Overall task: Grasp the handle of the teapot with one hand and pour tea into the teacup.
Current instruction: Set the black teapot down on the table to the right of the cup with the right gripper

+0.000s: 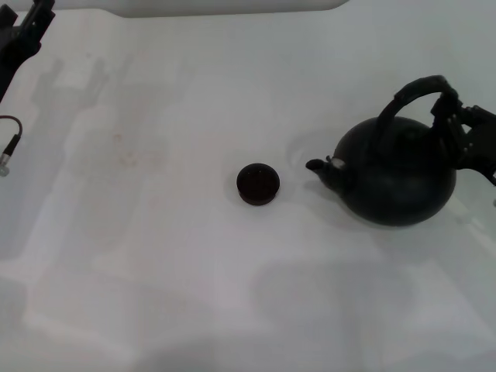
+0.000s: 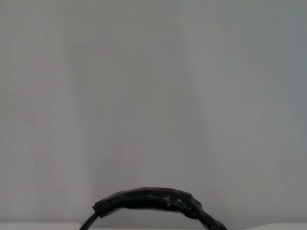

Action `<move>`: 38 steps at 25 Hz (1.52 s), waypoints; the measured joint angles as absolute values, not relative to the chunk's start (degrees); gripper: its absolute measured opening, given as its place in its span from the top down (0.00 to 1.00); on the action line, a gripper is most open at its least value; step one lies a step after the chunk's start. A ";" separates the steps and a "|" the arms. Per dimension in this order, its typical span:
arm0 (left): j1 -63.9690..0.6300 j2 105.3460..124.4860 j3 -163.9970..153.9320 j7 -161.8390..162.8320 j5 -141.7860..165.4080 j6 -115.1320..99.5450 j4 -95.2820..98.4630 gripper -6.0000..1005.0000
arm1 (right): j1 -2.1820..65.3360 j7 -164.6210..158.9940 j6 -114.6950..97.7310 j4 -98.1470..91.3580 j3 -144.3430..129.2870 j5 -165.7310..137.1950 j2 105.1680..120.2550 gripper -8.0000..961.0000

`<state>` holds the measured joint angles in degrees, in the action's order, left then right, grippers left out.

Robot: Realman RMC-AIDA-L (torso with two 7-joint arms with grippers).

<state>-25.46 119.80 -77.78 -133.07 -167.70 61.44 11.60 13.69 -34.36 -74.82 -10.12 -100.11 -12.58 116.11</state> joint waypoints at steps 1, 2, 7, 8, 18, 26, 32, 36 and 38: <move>-25.47 119.80 -77.78 -133.07 -167.70 61.38 11.60 0.20 | 13.75 -33.67 -74.55 -10.34 -100.32 -12.52 116.14 0.88; -25.47 119.80 -77.78 -133.07 -167.69 61.36 11.59 0.20 | 13.79 -33.02 -74.33 -10.55 -100.46 -12.44 116.15 0.88; -25.49 119.74 -77.78 -133.17 -167.70 61.21 11.60 0.20 | 13.80 -30.60 -74.32 -11.14 -100.69 -12.26 116.19 0.88; -25.49 119.74 -77.79 -133.17 -167.70 61.21 11.60 0.20 | 13.81 -30.39 -74.32 -11.15 -100.66 -12.26 116.20 0.88; -25.24 119.70 -77.79 -133.39 -167.69 61.12 11.60 0.20 | 13.89 -30.73 -74.18 -11.03 -100.61 -12.27 116.18 0.86; -25.14 119.70 -77.78 -133.25 -167.70 61.21 11.60 0.20 | 13.57 -32.55 -74.86 -10.66 -100.89 -12.52 116.09 0.68; -25.00 119.70 -77.78 -133.26 -167.70 61.49 11.60 0.20 | 13.45 -40.85 -75.27 -10.49 -101.94 -12.73 115.54 0.47; -25.01 119.71 -77.78 -133.31 -167.69 61.52 11.60 0.20 | 12.72 -41.86 -78.58 -9.65 -102.23 -12.84 115.48 0.37; -25.05 119.71 -77.78 -133.26 -167.70 61.51 11.60 0.20 | 11.87 -42.20 -81.57 -9.05 -102.19 -12.80 115.48 0.33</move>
<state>-25.05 119.71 -77.78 -133.26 -167.70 61.51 11.60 11.87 -42.20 -81.57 -9.05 -102.19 -12.80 115.48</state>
